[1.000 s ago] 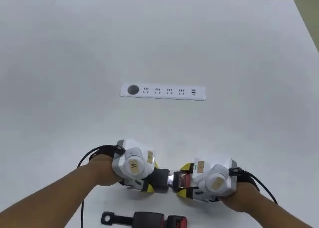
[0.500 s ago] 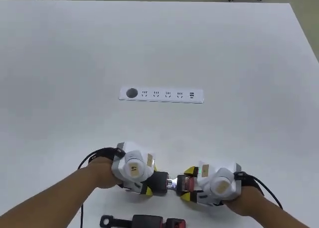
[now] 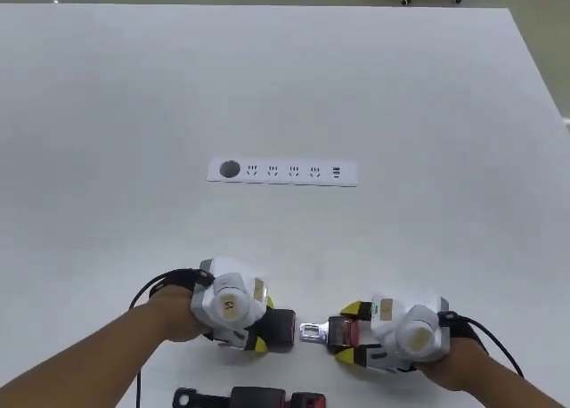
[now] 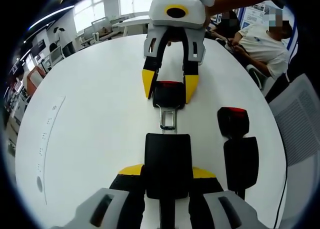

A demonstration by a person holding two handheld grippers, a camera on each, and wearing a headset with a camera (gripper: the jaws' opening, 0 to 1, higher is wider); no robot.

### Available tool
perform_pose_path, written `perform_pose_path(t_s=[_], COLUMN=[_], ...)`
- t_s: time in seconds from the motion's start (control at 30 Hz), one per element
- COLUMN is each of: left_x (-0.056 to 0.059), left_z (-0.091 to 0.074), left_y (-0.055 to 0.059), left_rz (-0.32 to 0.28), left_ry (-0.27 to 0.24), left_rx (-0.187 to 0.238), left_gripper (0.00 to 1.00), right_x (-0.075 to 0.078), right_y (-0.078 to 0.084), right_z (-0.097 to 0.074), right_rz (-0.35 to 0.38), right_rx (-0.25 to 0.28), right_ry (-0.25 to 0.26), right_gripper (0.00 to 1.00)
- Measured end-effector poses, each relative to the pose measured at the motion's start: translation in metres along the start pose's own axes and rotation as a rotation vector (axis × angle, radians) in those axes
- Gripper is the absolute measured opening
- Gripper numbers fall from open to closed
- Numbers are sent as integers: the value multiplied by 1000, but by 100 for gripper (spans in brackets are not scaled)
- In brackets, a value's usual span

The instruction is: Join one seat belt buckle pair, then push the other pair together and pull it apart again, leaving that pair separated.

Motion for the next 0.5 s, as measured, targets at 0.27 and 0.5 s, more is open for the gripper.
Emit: perform_pose_path(t_s=[0.27,0.5], left_x=[1,1], left_z=[0,0], left_y=[-1,-1], left_rz=[0,-1], left_ry=[0,0], left_rx=[-1,-4], left_gripper=[33,33], right_x=[2,-2], right_y=[11,20], right_z=[-8,-19], right_rz=[-4,3], right_rx=[0,-14], right_ry=[-2,2], right_gripper=[32,32])
Point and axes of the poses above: the centre of the closed fingertips' face, and the gripper's own axes: z roughly forward along the fingers, x roughly to its right, y roughly out of its underside, the point moved 9 cm from there along -z, roughly backward along the fingers, and after that the axes turned 2 degrees about -z, right-handed, at the moved point
